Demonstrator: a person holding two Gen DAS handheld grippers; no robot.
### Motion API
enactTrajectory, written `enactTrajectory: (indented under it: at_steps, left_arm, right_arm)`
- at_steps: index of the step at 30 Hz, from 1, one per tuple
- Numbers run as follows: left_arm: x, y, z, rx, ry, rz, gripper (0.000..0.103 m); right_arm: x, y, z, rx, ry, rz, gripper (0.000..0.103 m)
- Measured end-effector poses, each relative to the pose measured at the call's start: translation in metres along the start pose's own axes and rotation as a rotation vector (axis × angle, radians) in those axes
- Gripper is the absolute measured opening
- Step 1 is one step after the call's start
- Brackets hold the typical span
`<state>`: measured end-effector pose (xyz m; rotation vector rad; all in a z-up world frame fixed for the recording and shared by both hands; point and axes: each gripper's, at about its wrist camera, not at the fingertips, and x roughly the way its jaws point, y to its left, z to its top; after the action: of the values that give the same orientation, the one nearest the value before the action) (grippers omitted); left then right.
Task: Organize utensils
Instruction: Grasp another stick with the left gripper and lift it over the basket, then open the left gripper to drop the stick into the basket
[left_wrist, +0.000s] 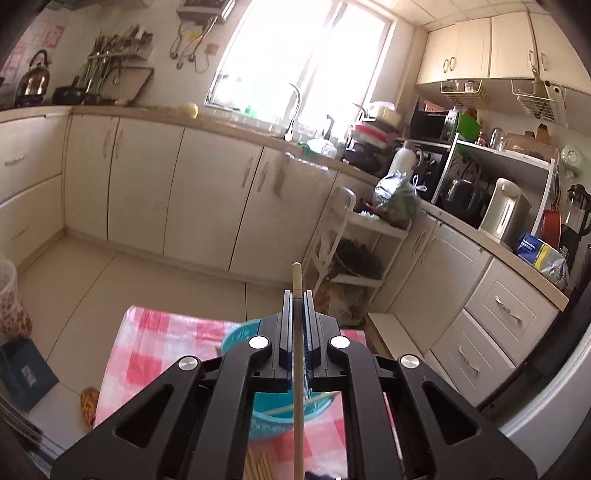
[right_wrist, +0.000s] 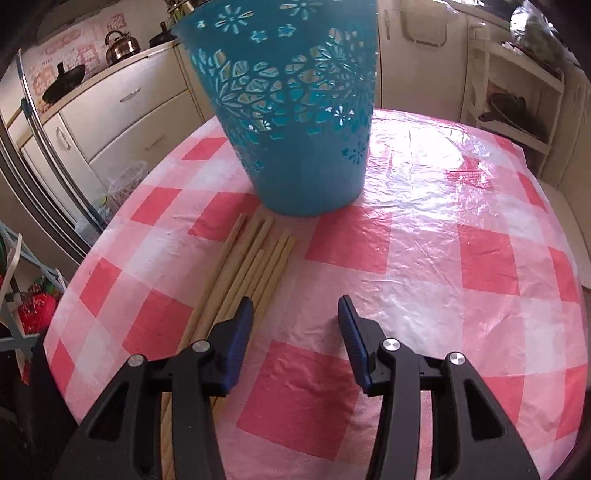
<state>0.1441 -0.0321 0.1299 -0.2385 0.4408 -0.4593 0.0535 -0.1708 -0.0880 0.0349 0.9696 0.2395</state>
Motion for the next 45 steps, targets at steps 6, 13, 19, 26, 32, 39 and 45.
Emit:
enactTrajectory:
  at_steps: [6,13,19,26,32,39,45]
  left_arm:
    - [0.031,-0.008,0.027,-0.002,-0.100,0.048,0.005]
    - [0.064,-0.004,0.028,-0.016,-0.150,0.141,0.005]
    - [0.081,0.005,0.016,-0.029,-0.151,0.192,0.005]
    - [0.086,0.009,-0.007,0.033,-0.087,0.224,0.005]
    - [0.084,0.016,-0.025,0.044,-0.039,0.222,0.005]
    - [0.079,0.028,-0.033,0.027,-0.010,0.215,0.005]
    - [0.066,0.035,-0.034,0.015,0.009,0.213,0.022]
  right_arm:
    - [0.004,-0.001,0.002,-0.023,0.003,0.007,0.048]
    - [0.004,0.000,0.002,-0.033,0.004,0.011,0.048]
    - [0.003,0.000,0.002,-0.058,0.008,0.002,0.048]
    - [0.004,-0.001,0.002,-0.103,0.016,-0.012,0.043]
    - [0.001,-0.018,0.003,-0.011,0.012,0.069,0.041]
    - [-0.003,-0.021,0.003,0.017,0.013,0.091,0.043]
    - [-0.004,-0.004,-0.002,-0.110,0.017,0.005,0.043]
